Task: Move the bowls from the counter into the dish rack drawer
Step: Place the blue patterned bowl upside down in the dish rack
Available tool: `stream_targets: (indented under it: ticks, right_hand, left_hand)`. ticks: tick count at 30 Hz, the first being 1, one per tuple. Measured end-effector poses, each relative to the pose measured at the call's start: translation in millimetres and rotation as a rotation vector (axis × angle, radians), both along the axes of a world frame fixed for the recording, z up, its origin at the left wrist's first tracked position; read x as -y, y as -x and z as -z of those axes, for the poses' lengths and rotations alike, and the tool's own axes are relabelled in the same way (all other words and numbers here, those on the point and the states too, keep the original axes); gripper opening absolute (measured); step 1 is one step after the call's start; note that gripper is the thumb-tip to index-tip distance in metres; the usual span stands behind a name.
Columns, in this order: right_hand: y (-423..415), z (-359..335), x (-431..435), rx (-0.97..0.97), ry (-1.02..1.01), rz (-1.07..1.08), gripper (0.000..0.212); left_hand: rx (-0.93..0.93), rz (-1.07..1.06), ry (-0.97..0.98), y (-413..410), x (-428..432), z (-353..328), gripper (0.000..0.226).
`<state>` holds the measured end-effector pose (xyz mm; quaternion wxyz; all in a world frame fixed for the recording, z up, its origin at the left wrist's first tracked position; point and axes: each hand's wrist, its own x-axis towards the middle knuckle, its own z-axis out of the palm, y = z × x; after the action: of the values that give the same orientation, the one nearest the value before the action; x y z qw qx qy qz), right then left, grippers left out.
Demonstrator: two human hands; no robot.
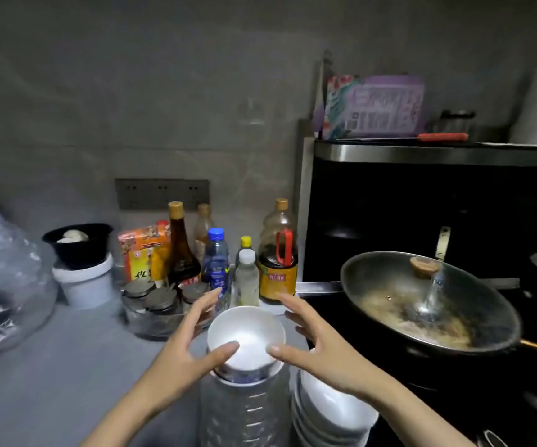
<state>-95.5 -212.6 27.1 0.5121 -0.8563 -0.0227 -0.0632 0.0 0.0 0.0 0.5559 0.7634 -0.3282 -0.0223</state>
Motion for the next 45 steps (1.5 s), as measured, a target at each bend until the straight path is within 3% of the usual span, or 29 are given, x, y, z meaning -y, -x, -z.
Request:
stream_targets:
  ticks: [6,14,21,26,29,35,37,40,43,45]
  right_hand:
    - [-21.0,23.9,-0.6,0.087,0.114,-0.062,0.086]
    - [-15.1,33.0,-1.9,0.127,0.061,-0.063,0.092]
    - [-6.5,37.0,-11.4,0.161,0.012,-0.013,0.075]
    - [9.5,15.3,-22.4,0.298,0.040,0.014,0.070]
    - [39.7,-8.3,-29.8,0.403,0.015,0.039,0.056]
    - [122.6,2.7,-14.8,0.480,-0.091,0.157,0.033]
    - [159.8,22.0,1.8,0.447,-0.084,0.205,0.042]
    - [223.5,52.8,28.1,0.352,-0.095,0.229,0.059]
    - [281.5,90.2,52.6,0.241,-0.053,0.336,0.039]
    - [313.2,112.1,65.6,0.168,-0.129,0.409,0.025]
  left_hand:
    - [0.064,0.038,-0.055,-5.9,0.6,14.7,0.088]
    - [0.040,0.035,-0.051,-0.4,-4.0,25.4,0.102]
    - [0.033,0.043,0.013,8.2,-1.7,25.7,0.077]
    - [0.105,0.056,0.147,17.3,-4.7,10.3,0.079]
    - [0.103,0.113,0.361,45.5,6.6,-6.5,0.082]
    - [-0.161,0.317,0.556,130.7,57.2,-6.1,0.098]
    - [-0.260,0.373,0.514,160.5,78.6,8.1,0.099]
    - [-0.368,0.480,0.410,202.9,111.2,34.7,0.081]
    - [-0.466,0.574,0.272,242.4,148.7,69.2,0.077]
    - [-0.551,0.633,0.185,266.7,175.1,93.4,0.078]
